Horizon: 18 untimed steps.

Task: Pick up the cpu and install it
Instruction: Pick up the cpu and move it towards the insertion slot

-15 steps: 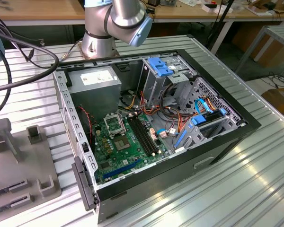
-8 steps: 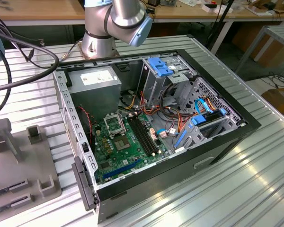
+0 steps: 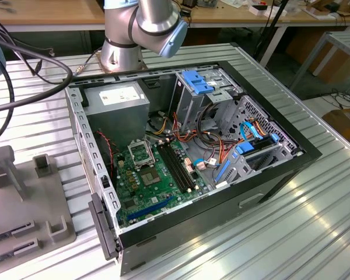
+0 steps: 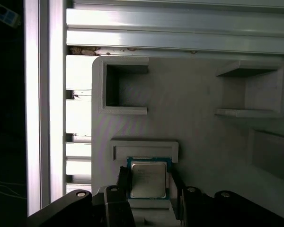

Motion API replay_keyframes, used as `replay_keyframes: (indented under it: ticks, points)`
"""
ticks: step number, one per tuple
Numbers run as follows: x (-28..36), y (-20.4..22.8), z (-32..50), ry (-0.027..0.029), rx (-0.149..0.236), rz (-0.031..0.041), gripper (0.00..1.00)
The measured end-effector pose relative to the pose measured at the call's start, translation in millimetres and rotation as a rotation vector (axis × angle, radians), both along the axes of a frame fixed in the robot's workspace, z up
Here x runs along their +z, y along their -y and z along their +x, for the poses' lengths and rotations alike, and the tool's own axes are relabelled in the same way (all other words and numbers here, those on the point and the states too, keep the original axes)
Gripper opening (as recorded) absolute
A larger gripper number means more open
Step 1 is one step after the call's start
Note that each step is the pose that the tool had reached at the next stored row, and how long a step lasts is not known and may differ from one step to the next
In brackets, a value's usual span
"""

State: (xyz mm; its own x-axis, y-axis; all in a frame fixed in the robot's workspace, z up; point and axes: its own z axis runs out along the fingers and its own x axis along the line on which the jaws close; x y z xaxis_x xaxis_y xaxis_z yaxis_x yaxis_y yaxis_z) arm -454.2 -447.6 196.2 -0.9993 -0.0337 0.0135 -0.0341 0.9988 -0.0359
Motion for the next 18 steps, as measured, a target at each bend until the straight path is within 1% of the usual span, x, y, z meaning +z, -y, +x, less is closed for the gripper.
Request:
replay_keyframes:
  ticks: [14,15,18]
  points:
    - [0.3,0.0,0.0,-0.0001,0.0,0.0001,0.45]
    - [0.2,0.0,0.0,-0.0001,0.0,0.0001,0.51]
    - [0.1,0.0,0.0,-0.0001,0.0,0.0001,0.51]
